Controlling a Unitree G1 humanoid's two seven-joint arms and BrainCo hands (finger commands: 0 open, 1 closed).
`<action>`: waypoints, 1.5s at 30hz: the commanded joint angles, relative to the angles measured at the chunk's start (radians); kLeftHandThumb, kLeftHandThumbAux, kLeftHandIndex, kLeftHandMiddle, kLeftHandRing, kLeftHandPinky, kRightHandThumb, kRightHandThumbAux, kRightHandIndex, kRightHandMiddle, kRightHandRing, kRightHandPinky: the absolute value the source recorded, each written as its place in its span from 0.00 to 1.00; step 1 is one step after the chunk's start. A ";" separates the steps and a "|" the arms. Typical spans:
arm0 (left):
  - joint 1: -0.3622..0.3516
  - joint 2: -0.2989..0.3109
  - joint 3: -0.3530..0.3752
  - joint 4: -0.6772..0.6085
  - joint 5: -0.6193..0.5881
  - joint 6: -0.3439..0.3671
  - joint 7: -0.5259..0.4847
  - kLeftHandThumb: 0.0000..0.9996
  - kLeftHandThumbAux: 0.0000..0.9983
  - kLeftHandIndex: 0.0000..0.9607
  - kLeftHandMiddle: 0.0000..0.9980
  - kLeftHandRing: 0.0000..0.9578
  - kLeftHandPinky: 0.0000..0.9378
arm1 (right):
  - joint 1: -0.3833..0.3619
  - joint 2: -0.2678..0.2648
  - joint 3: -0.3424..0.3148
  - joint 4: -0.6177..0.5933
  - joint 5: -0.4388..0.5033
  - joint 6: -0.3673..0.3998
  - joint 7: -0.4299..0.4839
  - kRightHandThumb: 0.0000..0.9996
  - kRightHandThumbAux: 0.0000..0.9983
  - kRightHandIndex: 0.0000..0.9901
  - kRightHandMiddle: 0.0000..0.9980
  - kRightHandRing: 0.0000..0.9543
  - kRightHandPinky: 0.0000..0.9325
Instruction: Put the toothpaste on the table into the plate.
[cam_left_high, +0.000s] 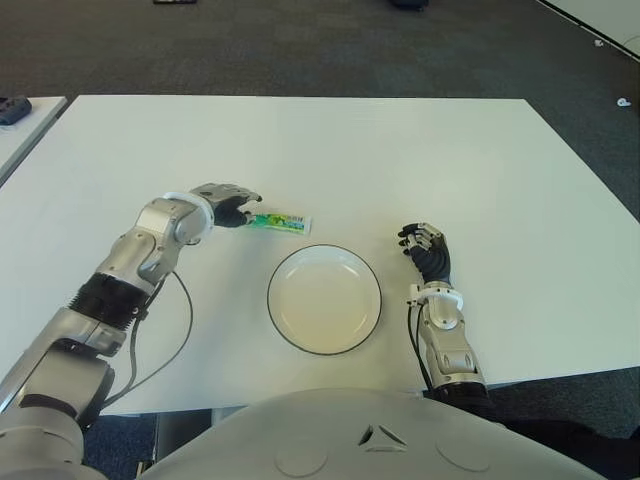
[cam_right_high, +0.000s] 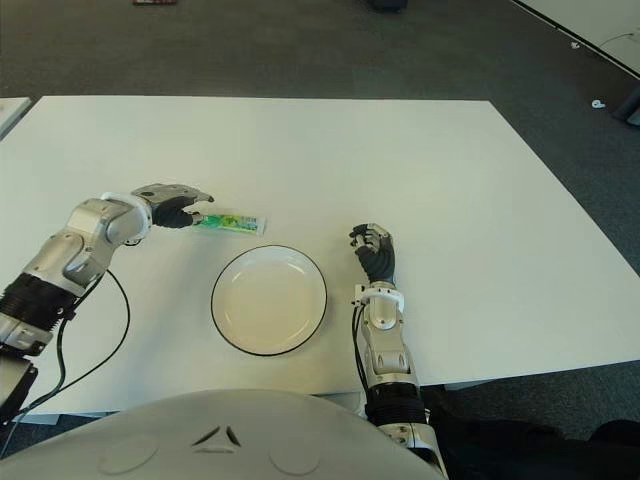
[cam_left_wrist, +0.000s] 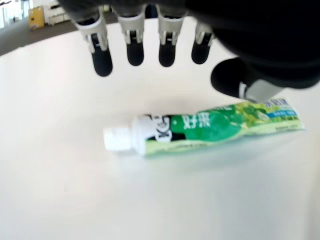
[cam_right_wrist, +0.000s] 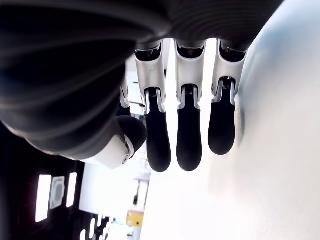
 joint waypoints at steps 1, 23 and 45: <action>0.026 0.027 -0.010 -0.106 -0.006 0.071 -0.146 0.67 0.32 0.00 0.07 0.08 0.17 | -0.001 0.001 0.002 0.008 -0.005 -0.016 0.002 0.71 0.73 0.43 0.49 0.53 0.55; 0.008 0.036 -0.148 -0.080 0.023 -0.014 -0.284 0.56 0.32 0.00 0.02 0.00 0.08 | 0.002 0.006 0.000 0.006 -0.007 -0.017 -0.008 0.71 0.73 0.43 0.49 0.52 0.56; -0.078 -0.145 -0.306 0.525 0.198 -0.108 0.379 0.52 0.32 0.00 0.03 0.01 0.09 | 0.012 0.015 -0.002 -0.008 -0.006 0.001 -0.015 0.71 0.73 0.43 0.49 0.51 0.55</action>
